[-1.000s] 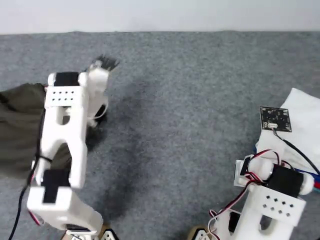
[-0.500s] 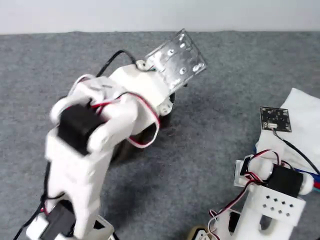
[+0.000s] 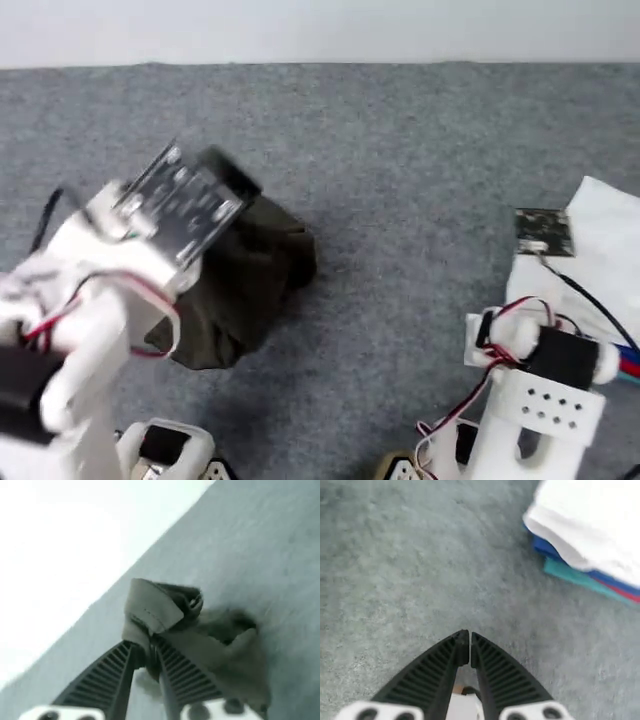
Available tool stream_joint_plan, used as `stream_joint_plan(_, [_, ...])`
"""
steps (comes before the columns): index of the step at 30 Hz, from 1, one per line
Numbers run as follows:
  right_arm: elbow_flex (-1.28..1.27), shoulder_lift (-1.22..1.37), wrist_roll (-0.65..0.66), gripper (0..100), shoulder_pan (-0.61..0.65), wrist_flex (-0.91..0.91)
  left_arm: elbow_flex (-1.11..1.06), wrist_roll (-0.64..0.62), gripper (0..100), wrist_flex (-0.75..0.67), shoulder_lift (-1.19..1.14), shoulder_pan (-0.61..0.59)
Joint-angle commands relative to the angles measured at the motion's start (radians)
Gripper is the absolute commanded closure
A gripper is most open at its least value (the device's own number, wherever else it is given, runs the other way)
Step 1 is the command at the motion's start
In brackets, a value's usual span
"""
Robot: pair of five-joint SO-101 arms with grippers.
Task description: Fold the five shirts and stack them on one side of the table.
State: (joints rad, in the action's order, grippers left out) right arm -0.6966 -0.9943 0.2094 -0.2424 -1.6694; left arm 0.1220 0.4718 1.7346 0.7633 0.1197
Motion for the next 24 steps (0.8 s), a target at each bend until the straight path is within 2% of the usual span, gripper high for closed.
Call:
stream_joint_plan(1, [0.080, -0.001, -0.002, 99.0, 0.168, 0.051, -0.213, 0.055, 99, 0.023, 0.169, -0.157])
stream_joint_plan(5, [0.112, 0.051, -0.008, 99.0, 0.371, 0.119, -0.398, 0.107, 99, 0.011, 0.264, -0.308])
stream_joint_plan(9, [0.181, 0.234, -0.009, 99.0, 0.467, 0.148, -0.498, 0.115, 99, -0.003, 0.267, -0.433])
stream_joint_plan(16, [0.476, 0.622, -0.002, 98.7, 0.628, 0.125, -0.645, 0.115, 99, -0.104, 0.269, -0.578])
stream_joint_plan(18, [0.559, 0.745, -0.002, 94.8, 0.665, 0.120, -0.688, 0.115, 99, -0.138, 0.269, -0.606])
stream_joint_plan(22, [0.713, 0.974, -0.003, 79.4, 0.708, 0.122, -0.774, 0.114, 99, -0.192, 0.269, -0.654])
stream_joint_plan(24, [0.796, 1.073, -0.003, 78.3, 0.733, 0.122, -0.803, 0.114, 99, -0.219, 0.269, -0.678])
